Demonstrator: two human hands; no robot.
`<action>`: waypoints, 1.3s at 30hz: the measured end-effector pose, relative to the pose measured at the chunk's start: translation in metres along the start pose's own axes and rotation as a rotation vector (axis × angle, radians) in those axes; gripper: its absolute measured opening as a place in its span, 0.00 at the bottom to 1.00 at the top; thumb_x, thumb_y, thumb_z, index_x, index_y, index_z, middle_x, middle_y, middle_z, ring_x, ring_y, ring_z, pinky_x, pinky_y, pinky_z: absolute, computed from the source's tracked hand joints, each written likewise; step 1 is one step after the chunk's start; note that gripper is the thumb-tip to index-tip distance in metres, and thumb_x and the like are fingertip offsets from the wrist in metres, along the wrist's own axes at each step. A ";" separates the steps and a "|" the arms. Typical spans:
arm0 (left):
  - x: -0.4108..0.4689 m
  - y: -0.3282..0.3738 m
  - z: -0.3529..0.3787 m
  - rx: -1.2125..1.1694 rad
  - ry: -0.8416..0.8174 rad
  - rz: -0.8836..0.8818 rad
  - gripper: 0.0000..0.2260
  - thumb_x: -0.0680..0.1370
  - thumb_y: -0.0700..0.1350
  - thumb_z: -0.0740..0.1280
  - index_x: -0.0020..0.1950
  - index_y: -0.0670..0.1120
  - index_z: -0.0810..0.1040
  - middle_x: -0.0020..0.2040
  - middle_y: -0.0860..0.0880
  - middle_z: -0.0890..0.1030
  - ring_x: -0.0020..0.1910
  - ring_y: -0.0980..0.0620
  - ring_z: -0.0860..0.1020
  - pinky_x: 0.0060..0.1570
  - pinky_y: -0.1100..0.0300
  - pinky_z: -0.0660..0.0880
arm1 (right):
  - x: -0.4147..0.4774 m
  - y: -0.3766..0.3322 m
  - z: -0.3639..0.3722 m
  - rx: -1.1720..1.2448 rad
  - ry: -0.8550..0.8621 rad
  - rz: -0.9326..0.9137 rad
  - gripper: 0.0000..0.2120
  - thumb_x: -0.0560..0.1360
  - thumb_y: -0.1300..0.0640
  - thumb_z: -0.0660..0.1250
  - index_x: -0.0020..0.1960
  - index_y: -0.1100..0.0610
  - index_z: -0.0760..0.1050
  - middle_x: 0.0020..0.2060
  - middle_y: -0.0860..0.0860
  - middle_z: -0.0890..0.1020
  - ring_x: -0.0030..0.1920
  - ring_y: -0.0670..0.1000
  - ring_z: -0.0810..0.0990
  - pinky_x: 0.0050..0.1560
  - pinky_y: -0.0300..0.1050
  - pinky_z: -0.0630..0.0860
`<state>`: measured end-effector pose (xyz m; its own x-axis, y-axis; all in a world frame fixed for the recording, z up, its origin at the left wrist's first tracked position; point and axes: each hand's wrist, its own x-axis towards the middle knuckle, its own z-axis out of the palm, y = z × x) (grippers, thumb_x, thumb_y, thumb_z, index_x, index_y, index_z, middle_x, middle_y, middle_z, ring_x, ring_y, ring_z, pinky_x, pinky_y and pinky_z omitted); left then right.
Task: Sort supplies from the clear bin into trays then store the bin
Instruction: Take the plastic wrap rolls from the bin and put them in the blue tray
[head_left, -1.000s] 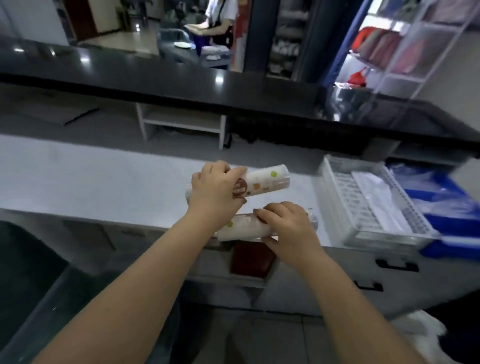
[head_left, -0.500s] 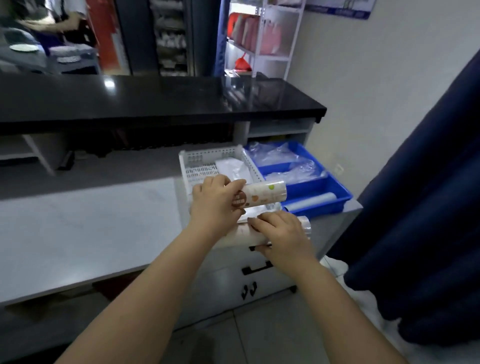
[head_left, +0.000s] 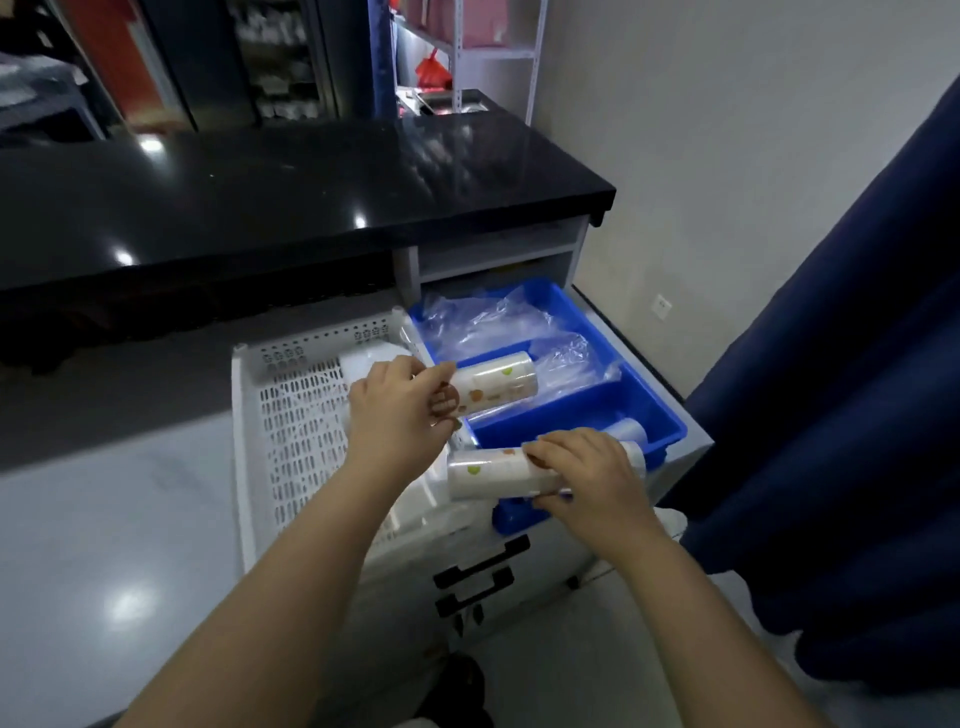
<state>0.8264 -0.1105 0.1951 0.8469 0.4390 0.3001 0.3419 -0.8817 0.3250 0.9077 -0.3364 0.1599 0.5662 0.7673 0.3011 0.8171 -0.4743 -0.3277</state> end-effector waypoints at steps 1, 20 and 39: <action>0.012 0.002 0.007 -0.035 -0.012 -0.011 0.26 0.66 0.53 0.75 0.64 0.57 0.75 0.55 0.49 0.76 0.54 0.44 0.71 0.52 0.50 0.66 | 0.011 0.008 0.000 0.003 -0.019 0.009 0.28 0.63 0.54 0.79 0.60 0.49 0.74 0.55 0.46 0.79 0.57 0.49 0.75 0.62 0.51 0.69; 0.079 0.050 0.087 0.017 0.056 0.011 0.26 0.64 0.50 0.77 0.62 0.53 0.78 0.53 0.48 0.79 0.51 0.44 0.75 0.50 0.48 0.68 | 0.083 0.138 0.021 0.086 -0.411 -0.251 0.24 0.71 0.49 0.69 0.66 0.46 0.70 0.63 0.44 0.75 0.63 0.49 0.70 0.65 0.47 0.64; 0.007 0.085 0.063 0.190 0.192 -0.321 0.27 0.62 0.46 0.78 0.61 0.50 0.80 0.51 0.46 0.79 0.49 0.43 0.76 0.48 0.45 0.72 | 0.093 0.101 0.037 0.139 -0.594 -0.840 0.16 0.77 0.51 0.61 0.64 0.48 0.72 0.63 0.50 0.74 0.61 0.54 0.69 0.64 0.55 0.66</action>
<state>0.8865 -0.1932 0.1685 0.6000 0.7048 0.3784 0.6601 -0.7034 0.2636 1.0384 -0.2973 0.1221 -0.3559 0.9345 0.0028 0.8824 0.3371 -0.3283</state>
